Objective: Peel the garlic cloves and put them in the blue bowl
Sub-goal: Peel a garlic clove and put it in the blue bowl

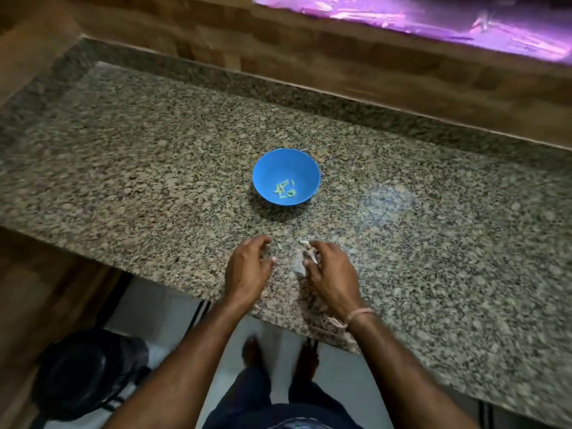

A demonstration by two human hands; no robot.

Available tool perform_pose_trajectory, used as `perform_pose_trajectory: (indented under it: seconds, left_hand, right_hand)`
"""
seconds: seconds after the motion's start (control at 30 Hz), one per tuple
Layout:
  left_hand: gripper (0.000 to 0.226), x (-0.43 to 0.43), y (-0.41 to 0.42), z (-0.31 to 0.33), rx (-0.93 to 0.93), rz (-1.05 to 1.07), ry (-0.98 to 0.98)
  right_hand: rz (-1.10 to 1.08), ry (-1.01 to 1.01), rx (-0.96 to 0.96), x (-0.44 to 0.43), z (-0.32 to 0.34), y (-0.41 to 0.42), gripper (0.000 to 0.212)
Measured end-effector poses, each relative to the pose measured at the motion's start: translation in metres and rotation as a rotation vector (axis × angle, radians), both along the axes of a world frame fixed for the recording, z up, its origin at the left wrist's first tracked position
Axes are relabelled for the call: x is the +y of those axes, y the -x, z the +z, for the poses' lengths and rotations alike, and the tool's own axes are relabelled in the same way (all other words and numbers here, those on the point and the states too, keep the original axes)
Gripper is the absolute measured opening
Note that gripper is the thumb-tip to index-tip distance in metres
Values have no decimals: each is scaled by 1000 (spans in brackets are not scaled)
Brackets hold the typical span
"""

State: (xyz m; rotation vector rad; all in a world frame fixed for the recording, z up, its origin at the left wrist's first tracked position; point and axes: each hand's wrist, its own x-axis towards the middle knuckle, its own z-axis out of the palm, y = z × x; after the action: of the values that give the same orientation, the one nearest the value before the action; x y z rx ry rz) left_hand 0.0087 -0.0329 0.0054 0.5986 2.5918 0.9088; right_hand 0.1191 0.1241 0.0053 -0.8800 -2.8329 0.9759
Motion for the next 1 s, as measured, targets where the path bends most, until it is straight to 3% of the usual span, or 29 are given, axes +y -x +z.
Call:
perform_pose_trajectory:
  seconds: [0.2, 0.3, 0.43, 0.6, 0.73, 0.87, 1.0]
  left_hand:
    - [30, 23, 33, -28, 91, -180, 15]
    - [13, 28, 36, -32, 147, -226, 39]
    - [8, 27, 37, -32, 166, -236, 12]
    - [5, 47, 52, 1, 212, -137, -149]
    - [8, 84, 89, 16, 306, -49, -129]
    - [26, 97, 109, 12, 361, -88, 4]
    - [14, 85, 58, 7, 432, -235, -105]
  right_hand:
    - [15, -167, -226, 32, -9, 30, 67]
    - [-13, -170, -259, 35, -7, 43, 74]
    - [-71, -174, -274, 34, -11, 51, 85]
    - [-115, -168, -265, 33, -19, 52, 87]
    - [-120, -156, -256, 34, -19, 51, 88]
    - [-106, -151, -228, 37, -18, 48, 88]
    - [-89, -157, -203, 41, -18, 47, 83]
